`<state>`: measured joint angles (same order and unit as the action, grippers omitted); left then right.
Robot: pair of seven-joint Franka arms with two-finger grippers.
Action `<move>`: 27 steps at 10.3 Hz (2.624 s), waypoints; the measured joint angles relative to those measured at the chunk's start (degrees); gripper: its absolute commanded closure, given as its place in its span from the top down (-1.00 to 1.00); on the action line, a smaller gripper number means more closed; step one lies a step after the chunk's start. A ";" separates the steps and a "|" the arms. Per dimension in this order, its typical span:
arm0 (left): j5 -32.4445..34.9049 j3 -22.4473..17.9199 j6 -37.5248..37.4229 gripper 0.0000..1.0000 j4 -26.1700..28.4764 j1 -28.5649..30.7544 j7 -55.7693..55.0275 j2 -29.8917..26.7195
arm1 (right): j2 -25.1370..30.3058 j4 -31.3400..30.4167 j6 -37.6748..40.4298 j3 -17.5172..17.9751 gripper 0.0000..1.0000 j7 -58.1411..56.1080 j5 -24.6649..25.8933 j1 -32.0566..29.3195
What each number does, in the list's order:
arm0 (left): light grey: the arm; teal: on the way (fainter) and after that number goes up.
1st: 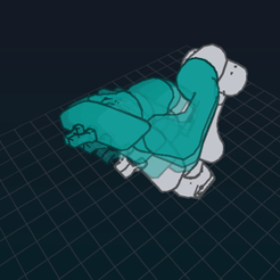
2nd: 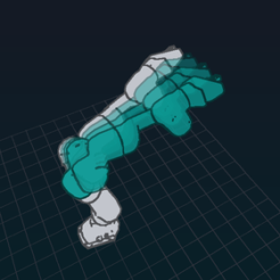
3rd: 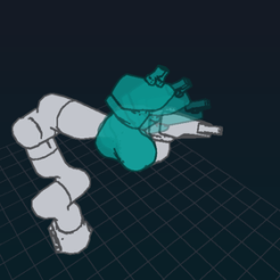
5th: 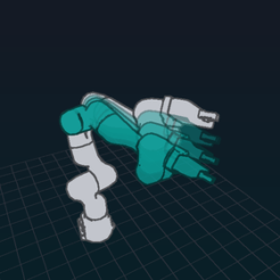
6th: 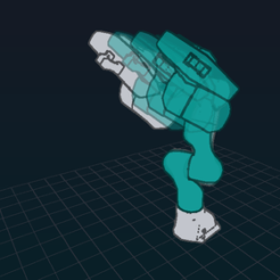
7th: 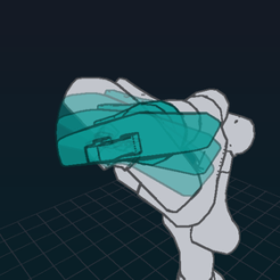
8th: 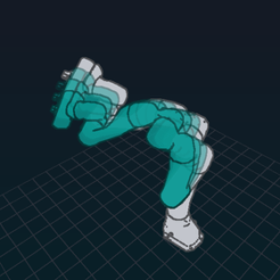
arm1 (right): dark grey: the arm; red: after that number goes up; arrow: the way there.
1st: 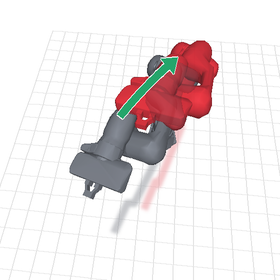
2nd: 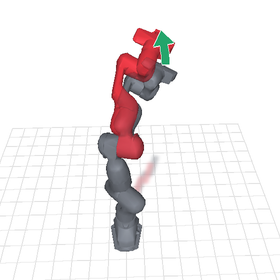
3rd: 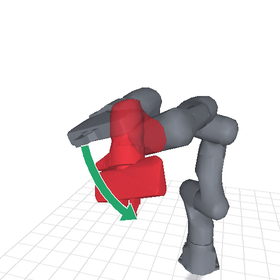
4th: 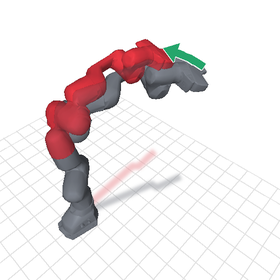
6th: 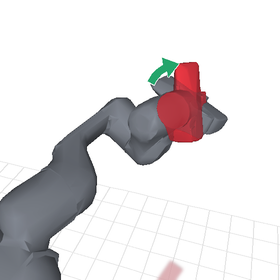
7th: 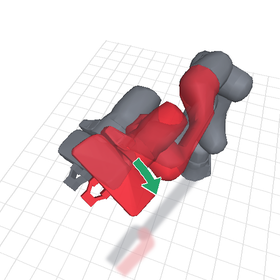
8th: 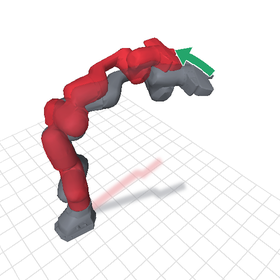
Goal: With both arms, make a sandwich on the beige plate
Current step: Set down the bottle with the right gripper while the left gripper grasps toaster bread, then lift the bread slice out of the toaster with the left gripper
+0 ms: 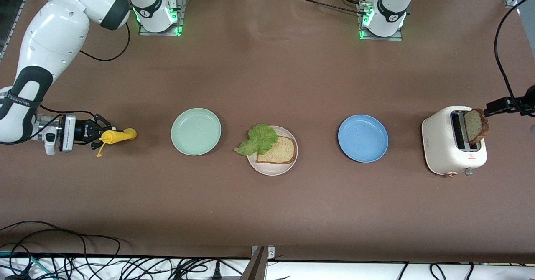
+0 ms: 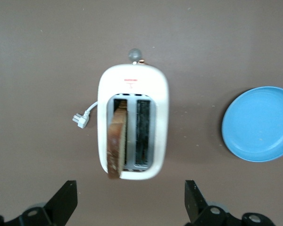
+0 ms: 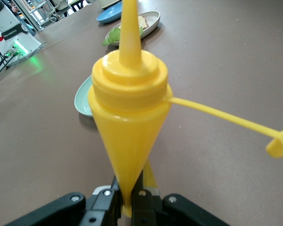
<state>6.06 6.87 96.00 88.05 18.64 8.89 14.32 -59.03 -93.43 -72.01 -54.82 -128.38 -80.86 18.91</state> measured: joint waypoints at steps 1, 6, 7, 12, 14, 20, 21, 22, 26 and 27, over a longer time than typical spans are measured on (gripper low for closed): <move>0.00 0.01 1.72 1.00 -0.02 1.01 1.60 1.80 | -0.11 -0.02 -0.97 0.51 -1.00 -2.34 -0.05 -0.51; 0.00 0.10 6.03 0.91 2.06 2.54 5.42 7.67 | -0.11 -0.02 -4.04 2.98 -1.00 -10.03 -0.34 -1.45; 0.00 0.10 6.28 0.72 3.62 2.71 5.43 7.90 | -0.11 -0.02 -4.83 3.07 -1.00 -11.41 -0.34 -1.56; 0.00 0.10 8.76 -1.00 7.60 3.60 5.93 7.90 | -0.04 0.01 -5.47 3.12 0.64 -12.79 -0.37 -1.58; 0.00 0.10 8.92 -1.00 7.61 3.62 5.98 7.81 | -0.06 0.01 -5.73 3.67 1.00 -12.78 -0.37 -1.60; 0.00 0.86 8.53 -1.00 6.80 3.58 7.19 4.63 | -0.06 -0.03 -5.76 3.96 1.00 -12.74 -0.04 -4.66; 0.00 1.36 7.22 -1.00 6.55 3.51 7.33 3.37 | -0.04 0.02 -5.65 3.90 0.99 -12.35 0.41 -5.95; 0.00 1.96 5.12 -1.00 5.43 3.31 7.36 2.41 | 0.03 0.34 -5.61 3.53 0.99 -11.00 1.24 -7.07; 0.00 6.33 -3.95 -1.00 -2.44 1.85 7.40 1.08 | 0.68 7.64 -3.06 -3.52 0.99 5.04 4.15 -7.60; 0.00 8.38 -5.37 -1.00 -3.80 1.76 7.40 1.03 | 1.17 9.85 -2.47 -5.14 0.99 10.03 4.23 -7.47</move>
<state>6.06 15.26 90.63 84.25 20.41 16.29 15.35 -57.86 -83.58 -74.48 -59.96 -118.35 -76.63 11.44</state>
